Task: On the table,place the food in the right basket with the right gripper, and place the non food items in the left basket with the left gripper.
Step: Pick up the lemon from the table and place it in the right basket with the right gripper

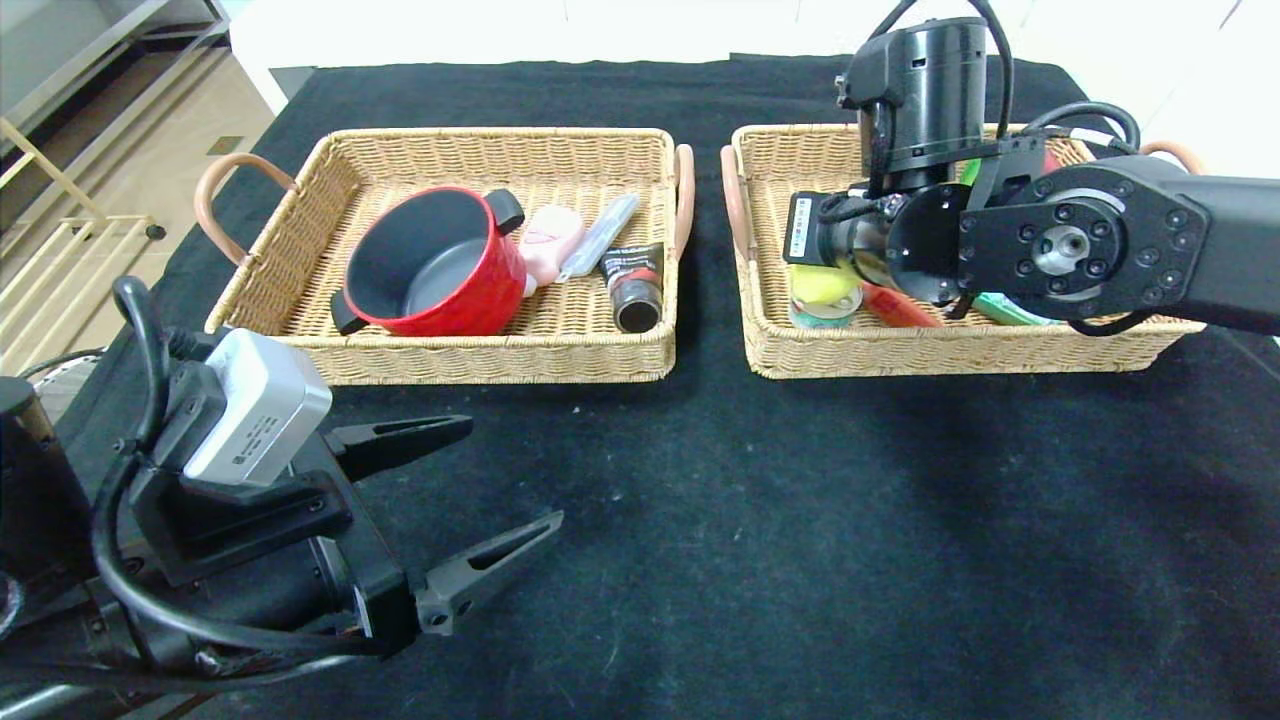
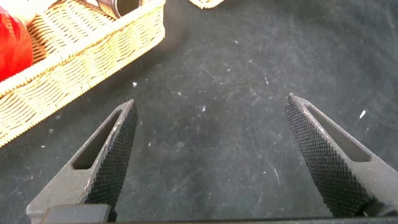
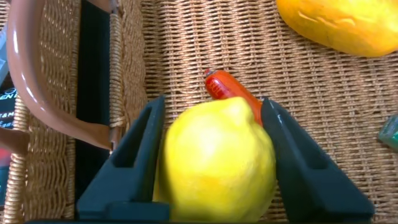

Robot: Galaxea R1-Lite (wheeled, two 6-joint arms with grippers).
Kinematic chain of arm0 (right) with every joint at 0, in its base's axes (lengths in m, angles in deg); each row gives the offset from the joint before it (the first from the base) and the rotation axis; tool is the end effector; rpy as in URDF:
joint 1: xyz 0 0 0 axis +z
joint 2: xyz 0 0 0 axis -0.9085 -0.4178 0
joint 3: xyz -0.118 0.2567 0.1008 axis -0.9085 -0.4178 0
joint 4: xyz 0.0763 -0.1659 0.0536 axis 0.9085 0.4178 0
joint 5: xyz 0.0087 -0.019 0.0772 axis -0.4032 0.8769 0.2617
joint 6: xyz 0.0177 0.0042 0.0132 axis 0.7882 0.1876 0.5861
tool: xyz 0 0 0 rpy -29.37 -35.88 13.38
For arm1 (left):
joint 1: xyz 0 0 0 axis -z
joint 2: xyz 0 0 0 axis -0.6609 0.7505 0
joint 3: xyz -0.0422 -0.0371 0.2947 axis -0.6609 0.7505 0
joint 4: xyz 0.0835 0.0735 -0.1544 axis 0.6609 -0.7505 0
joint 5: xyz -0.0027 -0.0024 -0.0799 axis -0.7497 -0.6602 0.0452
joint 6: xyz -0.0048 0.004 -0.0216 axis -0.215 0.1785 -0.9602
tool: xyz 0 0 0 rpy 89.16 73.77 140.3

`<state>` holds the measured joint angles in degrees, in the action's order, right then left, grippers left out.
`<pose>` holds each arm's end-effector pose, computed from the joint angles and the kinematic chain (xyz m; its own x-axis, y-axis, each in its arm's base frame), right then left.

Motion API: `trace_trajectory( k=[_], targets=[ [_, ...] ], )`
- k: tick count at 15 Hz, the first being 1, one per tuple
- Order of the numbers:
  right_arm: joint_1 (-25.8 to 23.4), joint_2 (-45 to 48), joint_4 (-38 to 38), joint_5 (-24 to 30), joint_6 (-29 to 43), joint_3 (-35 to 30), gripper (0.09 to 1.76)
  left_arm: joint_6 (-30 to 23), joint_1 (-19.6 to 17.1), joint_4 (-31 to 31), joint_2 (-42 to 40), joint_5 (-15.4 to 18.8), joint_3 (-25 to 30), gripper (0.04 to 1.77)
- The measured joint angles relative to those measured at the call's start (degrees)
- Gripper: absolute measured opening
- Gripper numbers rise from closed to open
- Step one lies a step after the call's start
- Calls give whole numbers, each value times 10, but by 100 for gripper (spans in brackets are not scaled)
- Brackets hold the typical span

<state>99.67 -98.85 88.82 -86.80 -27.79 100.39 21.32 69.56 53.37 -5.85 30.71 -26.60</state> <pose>0.3542 0.2269 0.3009 0.9839 -0.0080 -0.1783 0.0295 0.9925 0.1185 0.1663 -0.0957 0.2049 0.7269 -0.6772 -0.1140 0.6861 0.7090 0.1633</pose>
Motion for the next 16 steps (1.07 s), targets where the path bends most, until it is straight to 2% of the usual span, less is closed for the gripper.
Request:
trace_trajectory(
  k=[6, 16],
  targets=[
    [-4, 0, 0, 0, 0, -1, 145, 0, 0, 0, 0, 0, 0, 172],
    [11, 31, 7, -19, 0, -17, 164, 0, 0, 0, 2, 0, 1, 172]
  ],
)
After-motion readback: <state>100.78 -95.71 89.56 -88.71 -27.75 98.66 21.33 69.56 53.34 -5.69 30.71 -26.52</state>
